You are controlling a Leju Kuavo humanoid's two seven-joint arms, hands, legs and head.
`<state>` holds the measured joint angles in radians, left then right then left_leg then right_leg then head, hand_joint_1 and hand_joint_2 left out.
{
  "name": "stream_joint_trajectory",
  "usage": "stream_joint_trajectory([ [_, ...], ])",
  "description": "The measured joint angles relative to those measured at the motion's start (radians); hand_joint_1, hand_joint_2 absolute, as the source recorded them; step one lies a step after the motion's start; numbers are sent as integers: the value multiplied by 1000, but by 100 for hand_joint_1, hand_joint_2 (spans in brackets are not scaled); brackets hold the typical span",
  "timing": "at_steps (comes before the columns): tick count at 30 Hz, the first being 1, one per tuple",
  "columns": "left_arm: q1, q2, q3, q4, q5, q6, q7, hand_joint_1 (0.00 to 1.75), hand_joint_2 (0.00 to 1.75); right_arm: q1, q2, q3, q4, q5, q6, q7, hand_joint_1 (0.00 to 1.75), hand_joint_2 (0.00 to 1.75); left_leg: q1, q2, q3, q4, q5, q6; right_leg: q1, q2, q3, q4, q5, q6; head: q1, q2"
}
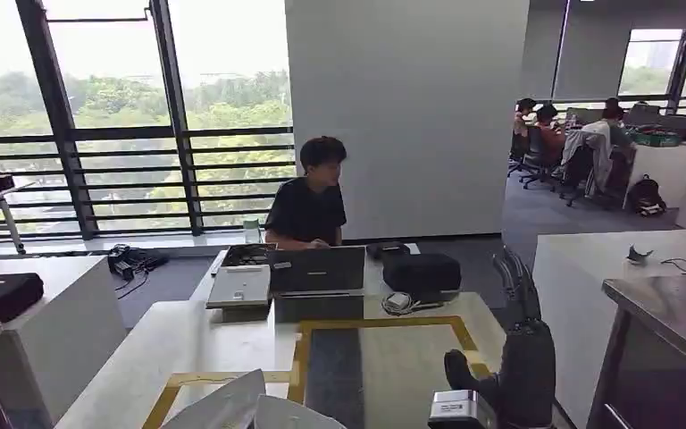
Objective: Take the parts from the cabinet and place them on the table.
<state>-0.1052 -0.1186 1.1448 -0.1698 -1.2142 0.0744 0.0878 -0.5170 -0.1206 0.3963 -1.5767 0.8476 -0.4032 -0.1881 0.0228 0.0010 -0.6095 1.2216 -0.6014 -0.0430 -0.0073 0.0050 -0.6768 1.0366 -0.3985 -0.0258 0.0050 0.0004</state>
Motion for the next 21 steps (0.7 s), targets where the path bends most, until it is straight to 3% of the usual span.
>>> stream_joint_trajectory([
  [1,-1,0,0,0,-2,0,3,0,0,9,-9,-8,-10,0,-7,1,0,0,-5,0,66,-98,26,11,2,0,-8,0,9,3,0,0],
  [2,-3,0,0,-1,-8,-1,5,0,0,20,-25,-26,-29,0,-22,-4,0,0,-12,-1,130,-195,24,23,1,-2,-11,3,18,7,0,0],
  [3,-3,2,0,-1,-9,-3,4,0,0,34,-32,-36,-40,-1,-33,-10,0,0,-19,1,114,-193,33,24,10,-4,-11,-2,25,16,2,0],
  [6,1,0,0,-1,-10,-3,0,0,0,75,-65,-69,-80,-17,-66,-39,0,0,-26,-1,107,-193,58,43,0,-6,-5,-21,52,37,3,0],
  [7,2,-3,0,-1,-10,-3,-4,0,0,91,-74,-77,-92,-19,-70,-43,0,0,-20,-1,102,-203,76,51,0,-5,-9,-26,62,44,3,0],
  [8,1,-4,0,0,-10,-3,-5,0,0,104,-82,-82,-100,-19,-73,-47,0,0,-16,6,95,-206,92,56,-5,-2,-19,-11,30,49,2,0],
  [9,0,-4,0,-2,-10,-3,-5,0,0,110,-89,-89,-111,-19,-74,-50,0,0,-16,8,81,-207,103,64,-4,-3,-36,34,-36,52,5,0],
  [10,-1,-4,0,-2,-10,-3,-5,0,0,115,-94,-92,-119,-19,-74,-50,0,0,-16,11,67,-206,115,66,-5,-3,-59,108,-104,58,5,0],
  [11,0,-6,0,-2,-11,-3,-5,0,0,121,-98,-93,-123,-19,-74,-50,0,0,-16,12,52,-205,127,68,-5,-3,-77,187,-155,61,5,0],
  [12,0,-7,0,-2,-11,-3,-5,0,0,129,-101,-93,-126,-18,-74,-50,0,0,-17,13,36,-204,138,67,-5,-2,-89,256,-186,65,5,0],
  [13,0,-8,0,-2,-11,-3,-6,0,0,136,-104,-94,-128,-14,-72,-49,0,0,-16,14,18,-202,150,66,-6,-3,-86,297,-187,66,6,0],
  [14,0,-9,0,-2,-11,-4,-8,0,0,138,-106,-94,-128,-6,-66,-44,0,0,-16,15,-1,-197,161,63,-7,-3,-58,291,-160,66,6,0],
  [16,-3,-12,0,-1,-11,-10,-14,0,0,137,-108,-95,-135,14,-55,-27,0,0,-15,17,-32,-188,178,58,-8,-3,51,173,-102,64,7,0],
  [17,-6,-13,0,-2,-11,-10,-16,0,0,136,-109,-97,-139,23,-53,-23,0,0,-15,16,-42,-183,186,54,-8,-4,123,86,-105,61,8,0],
  [18,-10,-15,0,-2,-11,-12,-17,0,0,135,-111,-101,-145,31,-50,-18,0,0,-19,13,-51,-178,192,47,-3,-4,179,0,-153,54,9,0],
  [19,-12,-17,0,-2,-10,-12,-21,0,0,141,-112,-106,-151,36,-51,-14,0,0,-18,12,-49,-180,202,40,1,-2,175,-1,-147,40,5,0],
  [21,-17,-21,0,-2,-2,-14,-26,0,0,147,-118,-124,-159,48,-50,0,0,0,-14,12,-47,-186,219,27,7,-1,164,-9,-140,25,3,0],
])
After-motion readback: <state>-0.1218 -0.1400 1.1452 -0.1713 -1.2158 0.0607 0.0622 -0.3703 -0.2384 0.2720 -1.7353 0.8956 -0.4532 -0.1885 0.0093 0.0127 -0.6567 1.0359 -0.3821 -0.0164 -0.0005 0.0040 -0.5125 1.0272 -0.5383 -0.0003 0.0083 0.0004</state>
